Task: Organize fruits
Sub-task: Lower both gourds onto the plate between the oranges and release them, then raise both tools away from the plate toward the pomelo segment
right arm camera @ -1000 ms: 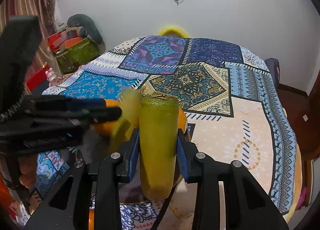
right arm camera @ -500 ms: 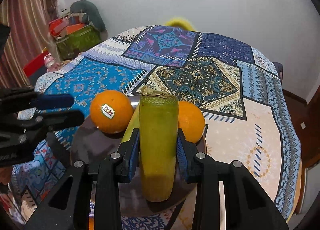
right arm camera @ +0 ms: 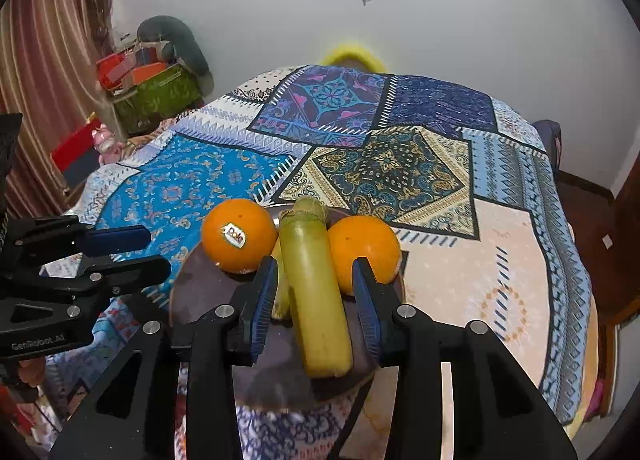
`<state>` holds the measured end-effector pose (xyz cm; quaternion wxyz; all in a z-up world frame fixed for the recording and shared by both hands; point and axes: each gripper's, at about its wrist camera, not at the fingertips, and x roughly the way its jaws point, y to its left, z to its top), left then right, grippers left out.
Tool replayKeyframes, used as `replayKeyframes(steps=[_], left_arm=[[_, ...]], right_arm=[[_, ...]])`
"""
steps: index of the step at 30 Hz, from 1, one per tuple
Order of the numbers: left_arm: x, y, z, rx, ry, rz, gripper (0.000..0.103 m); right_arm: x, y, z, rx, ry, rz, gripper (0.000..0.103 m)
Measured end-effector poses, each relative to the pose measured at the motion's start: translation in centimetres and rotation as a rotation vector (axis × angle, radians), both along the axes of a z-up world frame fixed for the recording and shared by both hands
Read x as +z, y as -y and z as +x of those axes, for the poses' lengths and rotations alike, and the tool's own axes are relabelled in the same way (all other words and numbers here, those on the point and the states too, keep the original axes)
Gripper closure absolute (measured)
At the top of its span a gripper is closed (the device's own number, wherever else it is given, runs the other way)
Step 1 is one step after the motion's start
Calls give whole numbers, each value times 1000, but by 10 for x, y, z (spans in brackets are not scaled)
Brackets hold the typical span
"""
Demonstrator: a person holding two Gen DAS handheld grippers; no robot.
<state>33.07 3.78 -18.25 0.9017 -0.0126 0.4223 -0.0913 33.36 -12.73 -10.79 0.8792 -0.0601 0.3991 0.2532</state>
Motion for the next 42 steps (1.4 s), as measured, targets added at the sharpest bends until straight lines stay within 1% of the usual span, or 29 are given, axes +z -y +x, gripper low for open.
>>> replayKeyframes(steps=[2,4,6,9,14,17,18,19,21,25,31,35,42], left_arm=[[8,2,-10,-7,8,-1,65],[13,4,-18,-11,12,1,63],[20,4,-27,-9,23,6,54],[30,4,-45,-16,39,7,53],[36,3,-69,-20,32,17,53],[35,1,-84,-22,21,16,47],[34,1,-88,-22,18,17,46],[32,1,-92,-24,10,20,46],[25,1,-95,-28,-14,22,46],[11,2,-102,-36,-64,32,46],[-10,6,-109,-52,-111,46,46],[-27,11,-106,-69,-158,28,46],[-54,27,-92,-104,-227,34,46]], right_arm=[[5,7,-7,-9,-5,12,68],[11,13,-17,-18,1,15,68],[17,18,-26,-27,11,11,67],[27,29,-42,-41,22,14,67],[42,46,-69,-68,49,0,67],[47,55,-81,-81,49,1,67],[48,58,-84,-85,48,1,65],[48,60,-89,-91,47,-1,57],[47,66,-98,-110,51,-6,49],[38,78,-114,-135,32,-5,49],[20,95,-124,-175,-13,-17,49],[5,100,-123,-183,-51,-27,49],[-19,97,-117,-160,-101,-34,49]])
